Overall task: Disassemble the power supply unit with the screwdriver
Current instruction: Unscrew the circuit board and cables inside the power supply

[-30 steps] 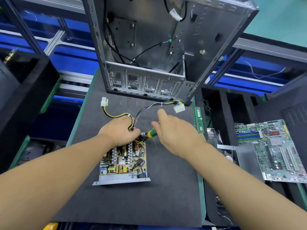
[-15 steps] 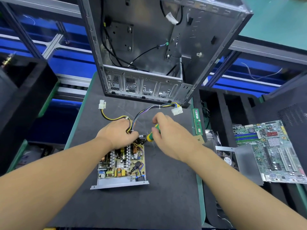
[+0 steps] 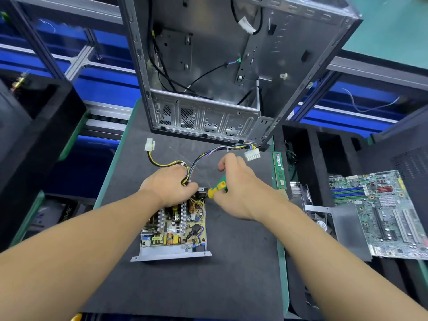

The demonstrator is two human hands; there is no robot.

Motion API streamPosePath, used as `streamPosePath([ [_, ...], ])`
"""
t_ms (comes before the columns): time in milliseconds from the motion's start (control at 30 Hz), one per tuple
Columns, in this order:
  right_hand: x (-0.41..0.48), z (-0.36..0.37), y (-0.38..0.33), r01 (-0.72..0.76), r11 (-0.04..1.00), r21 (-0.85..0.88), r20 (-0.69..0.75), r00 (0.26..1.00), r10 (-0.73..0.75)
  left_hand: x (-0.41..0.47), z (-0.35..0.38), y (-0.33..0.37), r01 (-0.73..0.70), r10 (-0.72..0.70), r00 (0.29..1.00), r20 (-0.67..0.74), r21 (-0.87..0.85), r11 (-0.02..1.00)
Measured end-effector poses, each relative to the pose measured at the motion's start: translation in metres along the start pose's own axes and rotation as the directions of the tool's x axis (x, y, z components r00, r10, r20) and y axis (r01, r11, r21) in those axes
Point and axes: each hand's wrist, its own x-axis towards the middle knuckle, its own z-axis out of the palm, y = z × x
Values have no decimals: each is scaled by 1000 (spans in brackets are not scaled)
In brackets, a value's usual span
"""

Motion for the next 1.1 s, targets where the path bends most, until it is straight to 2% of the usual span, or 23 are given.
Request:
streamPosePath([
  [133, 1, 2, -4, -103, 987, -122, -138, 987, 86, 0, 0, 0, 10, -10, 1000, 9, 10, 1000],
  [233, 1, 1, -2, -53, 973, -223, -164, 986, 16, 0, 1, -1, 19, -19, 1000, 11, 10, 1000],
  [333, -3, -3, -1, 51, 993, -111, -65, 996, -58, 1, 1, -1, 21, -21, 1000, 14, 16, 1000],
  [433, -4, -3, 0, 53, 999, -12, 46, 998, -52, 0, 1, -1, 20, -20, 1000, 9, 13, 1000],
  [500, -5, 0, 0, 13, 1000, 14, 15, 1000, -14, 0, 1, 0, 14, -14, 1000, 12, 15, 1000],
  [600, -7, 1, 1, -60, 994, -95, -71, 996, 53, 0, 1, 0, 7, -7, 1000, 12, 15, 1000],
  [700, -8, 3, 4, -21, 989, -147, -119, 993, 3, 0, 2, -1, 6, -6, 1000, 4, 9, 1000],
  [867, -7, -2, 10, 21, 999, -43, -7, 1000, -21, 0, 2, -1, -12, 12, 1000, -4, 9, 1000],
  [933, -9, 0, 11, -9, 1000, -12, -23, 1000, 9, 0, 2, -1, -10, 11, 1000, -6, 18, 1000],
  [1033, -11, 4, 11, -85, 991, -99, -110, 991, 74, -2, 2, 0, 0, 1, 1000, -10, 19, 1000],
  [1100, -11, 6, 12, -57, 980, -190, -152, 988, 28, -2, 2, 0, -4, 4, 1000, -13, 14, 1000],
])
